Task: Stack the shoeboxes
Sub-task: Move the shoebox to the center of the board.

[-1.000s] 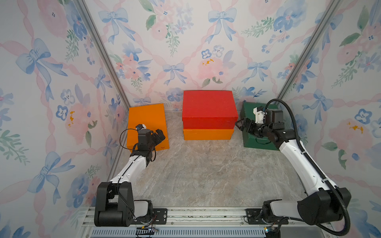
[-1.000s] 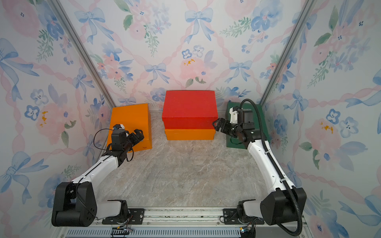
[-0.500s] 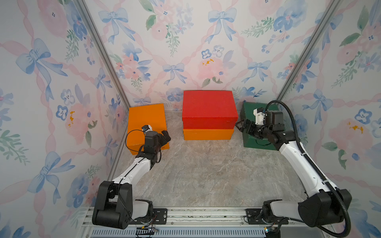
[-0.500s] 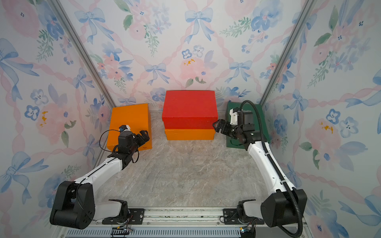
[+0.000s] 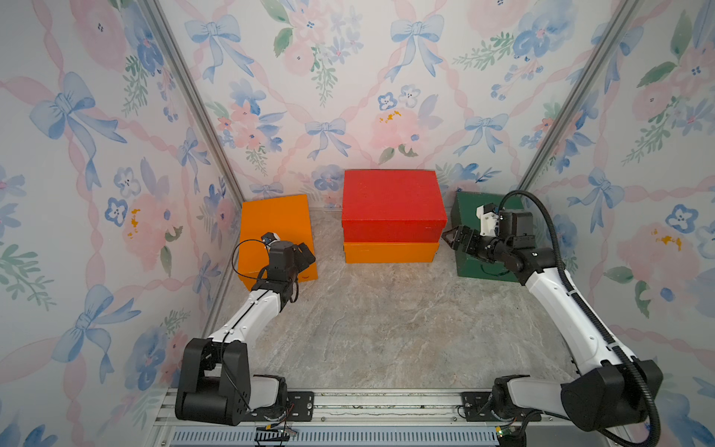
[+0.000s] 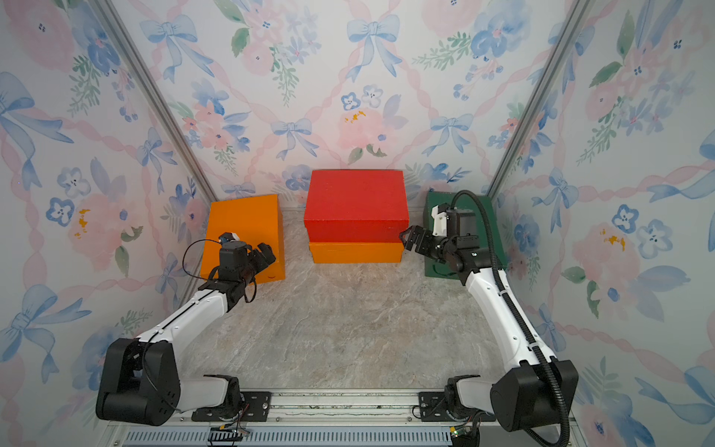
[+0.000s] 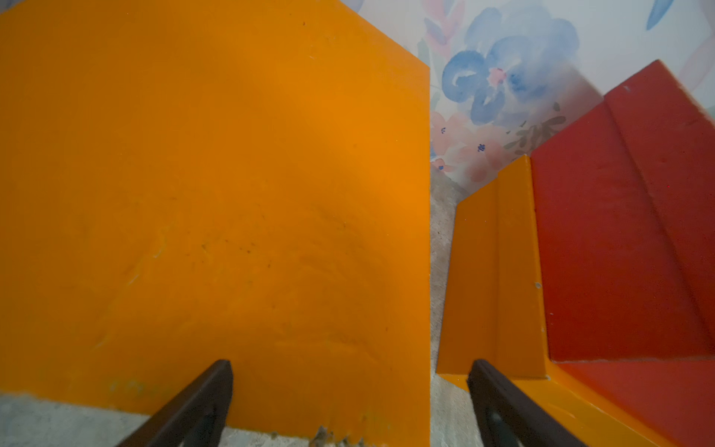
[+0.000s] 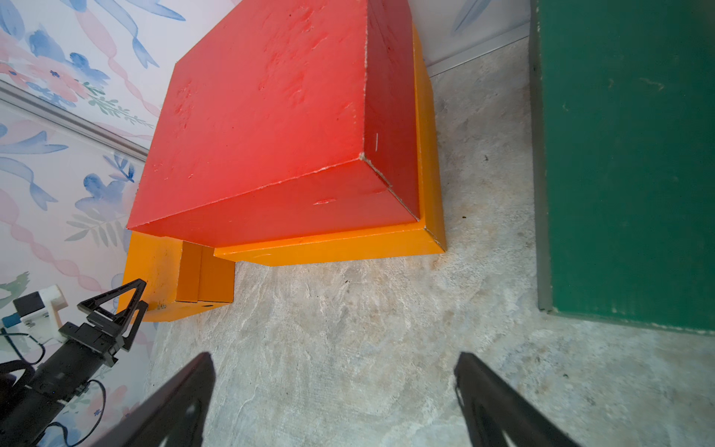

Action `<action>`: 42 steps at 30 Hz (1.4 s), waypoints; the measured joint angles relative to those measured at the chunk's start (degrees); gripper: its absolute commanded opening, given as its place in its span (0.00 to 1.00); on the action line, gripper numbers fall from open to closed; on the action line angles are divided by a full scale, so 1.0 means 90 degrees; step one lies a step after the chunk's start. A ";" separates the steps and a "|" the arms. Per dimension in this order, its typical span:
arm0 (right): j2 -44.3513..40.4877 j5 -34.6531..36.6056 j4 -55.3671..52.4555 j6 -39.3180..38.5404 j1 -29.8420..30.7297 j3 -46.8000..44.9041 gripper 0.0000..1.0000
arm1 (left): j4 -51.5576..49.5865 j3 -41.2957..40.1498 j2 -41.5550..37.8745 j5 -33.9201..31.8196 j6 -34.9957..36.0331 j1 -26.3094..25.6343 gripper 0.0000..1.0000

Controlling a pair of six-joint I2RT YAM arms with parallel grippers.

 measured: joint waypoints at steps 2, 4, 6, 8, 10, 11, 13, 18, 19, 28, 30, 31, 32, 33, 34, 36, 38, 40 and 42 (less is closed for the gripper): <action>-0.0027 0.0000 0.0000 0.0000 0.0000 0.0000 0.97 | -0.0044 0.0068 0.0075 -0.0121 0.0051 0.0022 0.98; -0.0036 -0.0002 0.0000 0.0000 0.0000 0.0000 0.97 | -0.0049 0.0136 0.0175 -0.0199 0.0114 0.0022 0.98; -0.0039 -0.0002 0.0000 0.0000 0.0000 0.0000 0.97 | -0.0029 0.0192 0.0279 -0.0272 0.0160 0.0024 0.98; -0.0039 -0.0002 -0.0002 0.0000 0.0000 0.0000 0.97 | -0.0010 0.0216 0.0333 -0.0311 0.0185 0.0029 0.98; -0.0046 0.0000 -0.0002 0.0000 0.0000 0.0000 0.97 | -0.0007 0.0216 0.0335 -0.0316 0.0189 0.0029 0.98; -0.0058 0.0000 -0.0010 0.0000 0.0000 0.0000 0.97 | -0.0005 0.0211 0.0335 -0.0316 0.0189 0.0027 0.98; -0.0090 0.0000 -0.0017 0.0000 0.0000 0.0000 0.97 | 0.0036 0.0177 0.0335 -0.0352 0.0197 -0.0017 0.98; -0.0185 -0.0002 -0.0015 0.0002 0.0000 -0.0002 0.97 | 0.0248 0.0051 0.0330 -0.0534 0.0206 -0.0202 0.98; -0.0206 -0.0002 -0.0010 0.0002 0.0000 -0.0007 0.97 | 0.0296 0.0024 0.0321 -0.0554 0.0206 -0.0240 0.98; -0.0386 -0.0002 -0.0029 0.0000 -0.0002 -0.0192 0.97 | 0.0420 -0.0204 0.0102 -0.0534 0.0134 -0.0525 0.98; -0.0396 -0.0002 -0.0032 0.0000 -0.0002 -0.0228 0.97 | 0.0437 -0.0284 0.0012 -0.0529 0.0131 -0.0573 0.98; -0.0398 -0.0002 -0.0034 0.0000 -0.0002 -0.0245 0.97 | 0.0432 -0.0311 -0.0029 -0.0525 0.0119 -0.0585 0.98; -0.0403 -0.0002 -0.0041 0.0000 -0.0007 -0.0262 0.97 | 0.0427 -0.0333 -0.0068 -0.0508 0.0107 -0.0595 0.98; -0.0410 -0.0002 -0.0041 -0.0002 -0.0015 -0.0277 0.97 | 0.0408 -0.0342 -0.0097 -0.0483 0.0100 -0.0595 0.98; -0.0420 -0.0002 -0.0049 0.0000 -0.0027 -0.0294 0.97 | 0.0372 -0.0342 -0.0129 -0.0466 0.0090 -0.0595 0.98; -0.0454 -0.0002 -0.0049 -0.0002 -0.0051 -0.0316 0.97 | 0.0279 -0.0345 -0.0192 -0.0425 0.0085 -0.0595 0.98; -0.0500 -0.0002 -0.0046 -0.0002 -0.0061 -0.0333 0.97 | 0.0112 -0.0301 -0.0245 -0.0345 0.0083 -0.0595 0.98; -0.0551 -0.0005 -0.0046 -0.0002 -0.0083 -0.0347 0.97 | -0.0107 -0.0231 -0.0236 -0.0197 0.0063 -0.0595 0.98; -0.0607 -0.0005 -0.0049 -0.0002 -0.0117 -0.0376 0.97 | -0.0304 -0.0141 -0.0160 -0.0051 0.0056 -0.0607 0.98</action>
